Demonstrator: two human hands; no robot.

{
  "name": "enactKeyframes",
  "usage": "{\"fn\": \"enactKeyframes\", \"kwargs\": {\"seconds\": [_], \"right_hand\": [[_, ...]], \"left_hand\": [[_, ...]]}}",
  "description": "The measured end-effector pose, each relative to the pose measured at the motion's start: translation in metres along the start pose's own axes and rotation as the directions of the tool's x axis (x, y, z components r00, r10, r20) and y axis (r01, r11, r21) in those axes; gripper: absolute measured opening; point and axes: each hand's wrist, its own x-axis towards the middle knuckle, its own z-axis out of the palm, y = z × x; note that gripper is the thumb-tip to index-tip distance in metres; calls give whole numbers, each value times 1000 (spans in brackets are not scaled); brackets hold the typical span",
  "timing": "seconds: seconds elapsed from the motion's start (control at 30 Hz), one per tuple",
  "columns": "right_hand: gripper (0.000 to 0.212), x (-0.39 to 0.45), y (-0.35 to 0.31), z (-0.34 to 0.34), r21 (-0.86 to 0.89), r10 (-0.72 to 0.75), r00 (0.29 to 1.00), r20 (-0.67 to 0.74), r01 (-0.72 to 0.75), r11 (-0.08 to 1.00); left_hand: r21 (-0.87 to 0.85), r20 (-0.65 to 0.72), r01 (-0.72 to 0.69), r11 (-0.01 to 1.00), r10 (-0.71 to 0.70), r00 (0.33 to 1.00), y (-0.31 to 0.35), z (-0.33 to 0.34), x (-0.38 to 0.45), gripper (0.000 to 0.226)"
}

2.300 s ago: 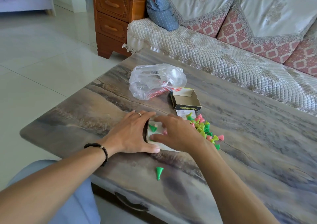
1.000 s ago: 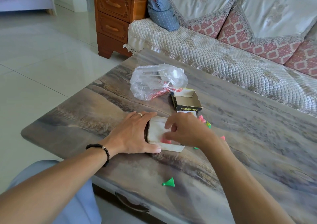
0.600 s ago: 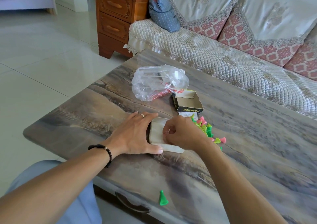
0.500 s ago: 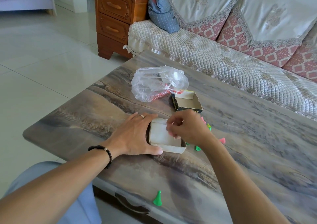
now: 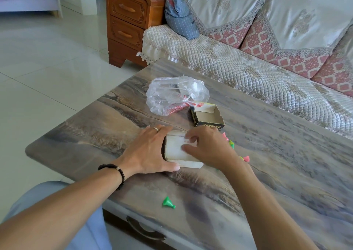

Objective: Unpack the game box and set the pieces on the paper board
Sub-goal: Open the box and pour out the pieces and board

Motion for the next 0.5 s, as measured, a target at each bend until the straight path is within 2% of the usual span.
{"fn": "enactKeyframes", "kwargs": {"seconds": [0.07,0.13,0.2,0.27,0.33,0.4,0.5], "right_hand": [[47,6,-15,2,-72,-19,981,193,33,997],[57,14,-19,9,-118,-28,968,250,59,991],[54,20,-18,15,-111,-6,967,255,36,993],[37,23,-18,20,-66,13,968,249,3,998],[15,24,-19,26,-29,-2,978,208,8,1000],[8,22,-18,33,-26,-36,990,136,40,999],[4,16,-11,39,84,-15,994,-107,24,996]], "left_hand": [[1,-16,-12,1000,12,1000,0,0,-1,111],[-4,-31,-31,1000,31,999,0,1,0,110],[-19,-24,-31,999,31,999,-2,2,1,109],[-27,-20,-23,999,22,1000,-4,3,2,109],[-20,-27,-25,999,25,999,-5,3,2,109],[-9,-28,-30,1000,30,999,-4,3,2,108],[4,-35,-21,1000,21,999,-5,5,4,108]]}}
